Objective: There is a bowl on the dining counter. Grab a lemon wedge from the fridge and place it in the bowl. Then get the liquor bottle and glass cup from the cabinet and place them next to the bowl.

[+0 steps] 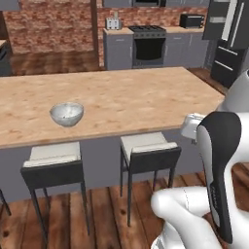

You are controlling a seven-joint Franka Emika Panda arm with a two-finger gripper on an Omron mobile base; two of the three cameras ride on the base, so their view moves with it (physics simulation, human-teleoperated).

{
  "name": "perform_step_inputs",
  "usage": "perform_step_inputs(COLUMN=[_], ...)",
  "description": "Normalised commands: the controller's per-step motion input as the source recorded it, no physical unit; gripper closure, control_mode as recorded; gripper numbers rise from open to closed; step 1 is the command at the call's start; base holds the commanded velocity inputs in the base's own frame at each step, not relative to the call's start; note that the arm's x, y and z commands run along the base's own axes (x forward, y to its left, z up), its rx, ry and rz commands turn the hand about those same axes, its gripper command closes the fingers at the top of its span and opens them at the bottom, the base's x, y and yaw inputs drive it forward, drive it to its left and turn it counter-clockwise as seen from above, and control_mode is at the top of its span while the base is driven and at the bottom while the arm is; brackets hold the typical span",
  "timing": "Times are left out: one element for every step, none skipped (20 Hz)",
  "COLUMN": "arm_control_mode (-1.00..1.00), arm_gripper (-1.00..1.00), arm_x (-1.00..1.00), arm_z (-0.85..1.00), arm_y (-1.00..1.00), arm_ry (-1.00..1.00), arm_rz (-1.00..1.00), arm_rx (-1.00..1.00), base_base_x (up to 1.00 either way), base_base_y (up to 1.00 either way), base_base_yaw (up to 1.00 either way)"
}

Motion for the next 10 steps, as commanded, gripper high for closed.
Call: perform_step_inputs(arm_control_mode=[1.0, 1.0, 1.0, 1.0, 1.0, 1.0, 1.0, 1.0, 1.0, 1.0], arm_gripper=[-1.0, -1.0, -1.0, -1.0, -1.0, -1.0, -1.0, -1.0, -1.0, -1.0], arm_x=[0.0, 0.0, 0.0, 0.0, 0.0, 0.0, 0.0, 0.0, 0.0, 0.0], arm_z=[0.0, 0.0, 0.0, 0.0, 0.0, 0.0, 0.0, 0.0, 0.0, 0.0], arm_y=[0.0, 0.0, 0.0, 0.0, 0.0, 0.0, 0.0, 0.0, 0.0, 0.0], arm_ry=[0.0, 0.0, 0.0, 0.0, 0.0, 0.0, 0.0, 0.0, 0.0, 0.0], arm_rz=[0.0, 0.0, 0.0, 0.0, 0.0, 0.0, 0.0, 0.0, 0.0, 0.0], arm_rx=[0.0, 0.0, 0.0, 0.0, 0.0, 0.0, 0.0, 0.0, 0.0, 0.0], base_base_x=[0.21, 0.24, 0.27, 0.29, 0.34, 0.35, 0.35, 0.36, 0.39, 0.42], base_base_y=[-1.0, -1.0, -1.0, -1.0, -1.0, -1.0, -1.0, -1.0, -1.0, -1.0], base_base_yaw=[-0.02, -0.01, 0.0, 0.0, 0.0, 0.0, 0.0, 0.0, 0.0, 0.0])
